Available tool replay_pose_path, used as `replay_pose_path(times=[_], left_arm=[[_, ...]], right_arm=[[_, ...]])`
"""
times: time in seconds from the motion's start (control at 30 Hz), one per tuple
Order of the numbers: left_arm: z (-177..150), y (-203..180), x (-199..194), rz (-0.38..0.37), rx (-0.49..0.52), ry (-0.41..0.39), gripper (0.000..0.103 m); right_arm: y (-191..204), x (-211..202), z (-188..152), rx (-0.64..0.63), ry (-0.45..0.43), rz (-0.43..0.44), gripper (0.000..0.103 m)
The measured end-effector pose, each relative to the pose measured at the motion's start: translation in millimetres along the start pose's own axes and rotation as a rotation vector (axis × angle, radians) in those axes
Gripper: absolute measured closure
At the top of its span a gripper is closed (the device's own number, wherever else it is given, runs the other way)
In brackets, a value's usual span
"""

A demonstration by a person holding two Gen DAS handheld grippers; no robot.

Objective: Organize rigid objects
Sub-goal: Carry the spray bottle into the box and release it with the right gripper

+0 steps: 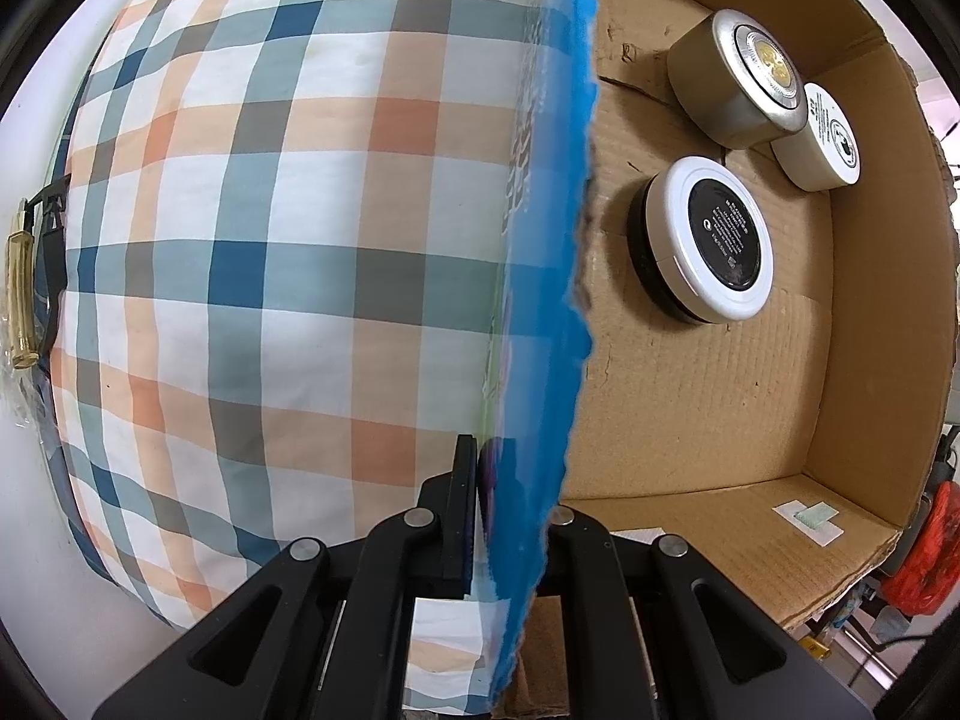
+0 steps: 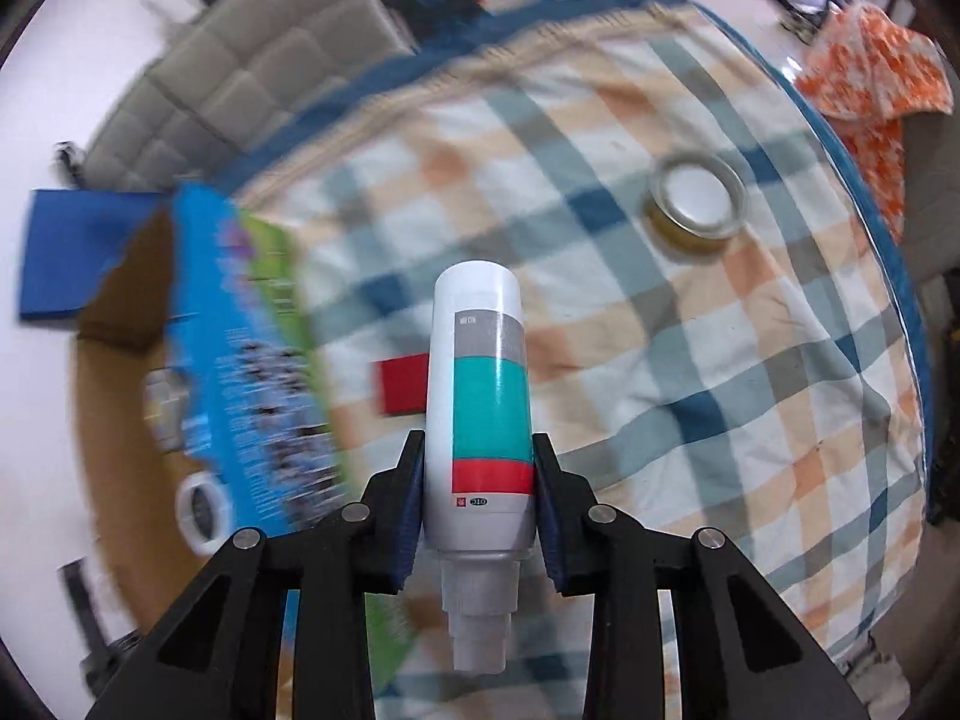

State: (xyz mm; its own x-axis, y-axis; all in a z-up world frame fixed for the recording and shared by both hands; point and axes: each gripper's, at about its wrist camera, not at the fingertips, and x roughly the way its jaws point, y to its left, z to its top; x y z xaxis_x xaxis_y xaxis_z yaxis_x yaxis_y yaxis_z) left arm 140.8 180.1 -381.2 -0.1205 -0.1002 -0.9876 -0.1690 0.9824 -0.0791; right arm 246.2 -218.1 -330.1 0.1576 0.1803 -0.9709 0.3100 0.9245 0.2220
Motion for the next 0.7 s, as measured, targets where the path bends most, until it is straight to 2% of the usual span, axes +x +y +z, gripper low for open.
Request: replay_pose_path(times=[0.07, 0.17, 0.33, 0.53, 0.7], left_arm=[[-0.4, -0.5, -0.5, 0.001, 0.001, -0.002, 0.098], [-0.8, -2.0, -1.2, 0.003, 0.005, -0.004, 0.098], [-1.0, -3.4, -2.0, 0.002, 0.003, -0.005, 0.098], [-2.1, -2.8, -4.2, -0.001, 0.004, -0.008, 0.098], [-1.6, -2.0, -4.6, -0.002, 0.002, -0.009, 0.098]], right_arm=[[5.2, -19.8, 1.6, -0.024, -0.015, 0.056, 0.068], [29.7, -46.0, -15.6, -0.083, -0.039, 0.11, 0.068], [71.3, -80.5, -38.3, -0.155, -0.031, 0.203, 0.068], [112.2, -91.5, -60.4, -0.229, -0.012, 0.263, 0.068], [129.0, -84.6, -67.1, -0.262, -0.001, 0.269, 0.068]])
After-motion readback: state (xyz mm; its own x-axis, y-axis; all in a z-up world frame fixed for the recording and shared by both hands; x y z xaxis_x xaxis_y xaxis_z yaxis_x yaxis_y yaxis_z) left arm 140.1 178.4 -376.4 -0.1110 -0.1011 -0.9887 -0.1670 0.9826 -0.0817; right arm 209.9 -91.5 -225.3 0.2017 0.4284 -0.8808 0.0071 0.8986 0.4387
